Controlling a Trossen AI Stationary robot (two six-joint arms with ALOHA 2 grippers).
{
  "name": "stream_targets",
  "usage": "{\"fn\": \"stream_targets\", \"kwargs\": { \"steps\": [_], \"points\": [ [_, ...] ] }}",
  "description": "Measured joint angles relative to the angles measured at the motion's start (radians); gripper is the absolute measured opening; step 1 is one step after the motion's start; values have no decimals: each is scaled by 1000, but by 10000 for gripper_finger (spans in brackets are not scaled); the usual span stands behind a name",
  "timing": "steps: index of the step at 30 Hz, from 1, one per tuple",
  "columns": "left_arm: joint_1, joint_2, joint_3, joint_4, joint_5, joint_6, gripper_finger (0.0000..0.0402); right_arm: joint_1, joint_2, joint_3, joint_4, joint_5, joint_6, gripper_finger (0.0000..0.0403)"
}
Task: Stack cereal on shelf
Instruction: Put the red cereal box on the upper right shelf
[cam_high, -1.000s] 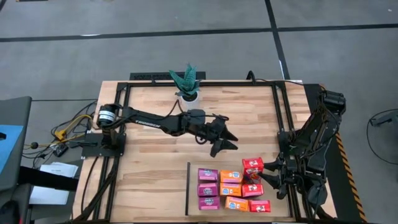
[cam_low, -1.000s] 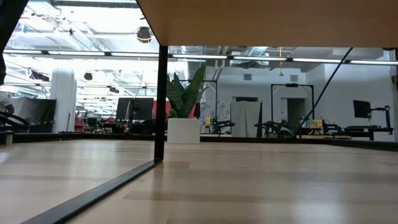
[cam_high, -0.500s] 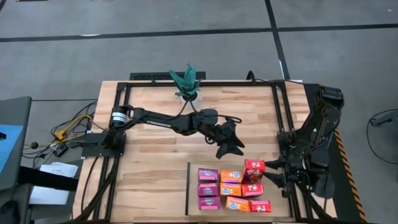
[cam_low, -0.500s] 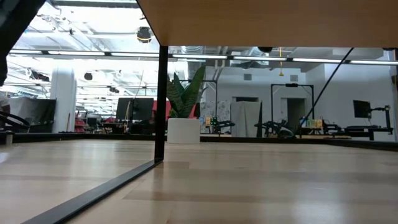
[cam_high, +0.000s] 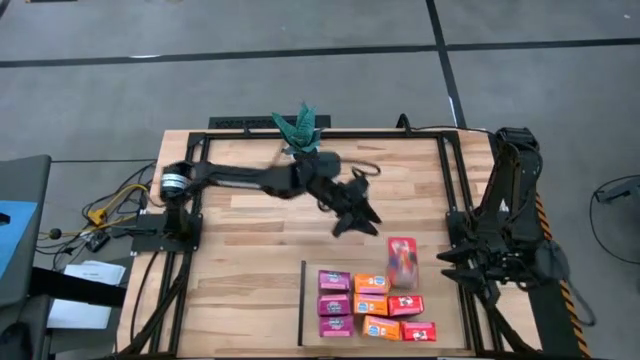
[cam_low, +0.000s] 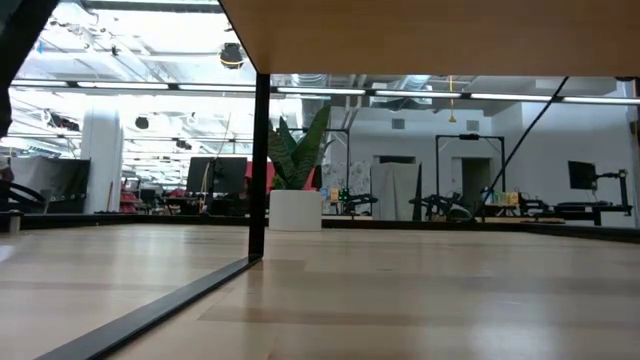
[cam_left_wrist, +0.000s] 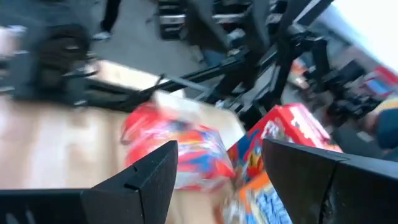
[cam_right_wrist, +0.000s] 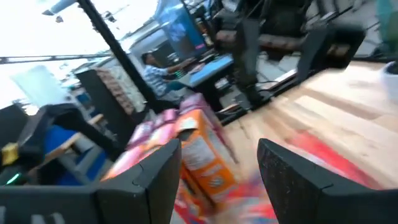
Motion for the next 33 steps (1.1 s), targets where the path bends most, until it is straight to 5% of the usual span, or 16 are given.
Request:
{"fn": "stream_targets", "kwargs": {
  "steps": [7,12,16,25,29,33],
  "points": [
    [19,-277,2,-347,-268,230,199,25,-5,81,189,-122,-314,183],
    [-8,-413,2,-453,-489,260,150,51,-9,162,185,27,-449,78],
    [-21,-496,1,-449,-600,252,104,10,-38,191,192,38,-580,13],
    [-36,-601,1,-430,-675,132,14,-113,-239,219,219,42,-866,22],
    [-56,-605,0,-424,-693,102,2,-84,-346,212,193,42,-1047,7],
    [-77,-606,0,-422,-786,100,0,-81,-466,219,204,42,-1228,40]
  ]
}}
